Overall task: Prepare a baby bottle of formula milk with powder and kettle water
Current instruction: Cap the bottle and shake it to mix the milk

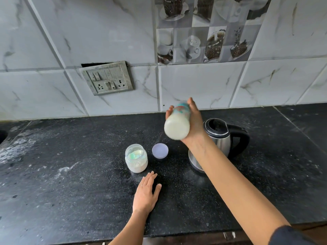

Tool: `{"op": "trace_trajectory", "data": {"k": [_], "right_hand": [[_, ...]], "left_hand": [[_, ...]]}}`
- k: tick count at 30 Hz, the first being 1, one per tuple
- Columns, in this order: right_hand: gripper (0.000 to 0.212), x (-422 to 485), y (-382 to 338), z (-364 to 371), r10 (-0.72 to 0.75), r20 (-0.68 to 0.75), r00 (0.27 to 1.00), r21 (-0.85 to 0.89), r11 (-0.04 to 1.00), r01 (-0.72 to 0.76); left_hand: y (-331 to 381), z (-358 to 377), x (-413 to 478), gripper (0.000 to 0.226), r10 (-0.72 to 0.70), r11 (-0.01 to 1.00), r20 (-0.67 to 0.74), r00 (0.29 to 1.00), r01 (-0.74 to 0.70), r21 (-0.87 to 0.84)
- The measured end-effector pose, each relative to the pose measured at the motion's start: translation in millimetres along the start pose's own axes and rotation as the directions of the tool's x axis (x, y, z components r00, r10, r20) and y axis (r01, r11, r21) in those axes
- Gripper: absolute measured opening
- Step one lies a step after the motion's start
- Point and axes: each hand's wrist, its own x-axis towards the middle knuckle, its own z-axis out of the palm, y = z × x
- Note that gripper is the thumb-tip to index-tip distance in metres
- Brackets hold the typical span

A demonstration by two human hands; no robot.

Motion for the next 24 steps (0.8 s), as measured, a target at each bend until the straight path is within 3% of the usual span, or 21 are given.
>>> {"op": "trace_trajectory", "data": {"k": [2, 4, 6, 10, 13, 15, 19, 22, 24], "right_hand": [[0.050, 1, -1, -1, -0.016, -0.019, 1.000, 0.048, 0.999, 0.017], [0.051, -7, 2, 0, 0.090, 0.085, 0.992, -0.082, 0.993, -0.084], [0.054, -10, 3, 2, 0.101, 0.136, 0.986, -0.201, 0.977, -0.072], [0.056, -2, -4, 5, -0.060, 0.025, 0.998, 0.061, 0.996, 0.059], [0.060, -10, 7, -3, 0.086, 0.102, 0.991, -0.143, 0.987, -0.071], [0.058, -10, 11, -3, 0.097, 0.100, 0.990, -0.233, 0.970, -0.071], [0.048, 3, 1, -6, -0.126, -0.026, 0.992, 0.045, 0.991, 0.127], [0.051, -8, 2, -7, 0.001, 0.122, 0.993, -0.098, 0.995, 0.011], [0.050, -9, 0, -3, -0.032, 0.149, 0.988, -0.078, 0.996, 0.044]], "left_hand": [[0, 0, 0, 0.049, -0.001, 1.000, -0.001, 1.000, 0.001, -0.001], [0, 0, 0, 0.049, 0.002, 1.000, -0.008, 1.000, -0.002, -0.004], [0, 0, 1, 0.049, 0.006, 1.000, -0.008, 1.000, -0.006, 0.002], [0, 0, 0, 0.049, 0.007, 1.000, -0.007, 1.000, -0.007, 0.006], [1, -1, 0, 0.049, 0.008, 1.000, -0.011, 1.000, -0.008, 0.008], [0, -1, 0, 0.049, 0.010, 1.000, -0.014, 1.000, -0.010, 0.008], [1, 0, 0, 0.049, 0.007, 1.000, -0.012, 1.000, -0.007, 0.011], [1, -1, 0, 0.049, 0.011, 1.000, -0.018, 1.000, -0.010, 0.010], [2, -1, 0, 0.048, 0.017, 1.000, -0.022, 1.000, -0.017, 0.010]]}}
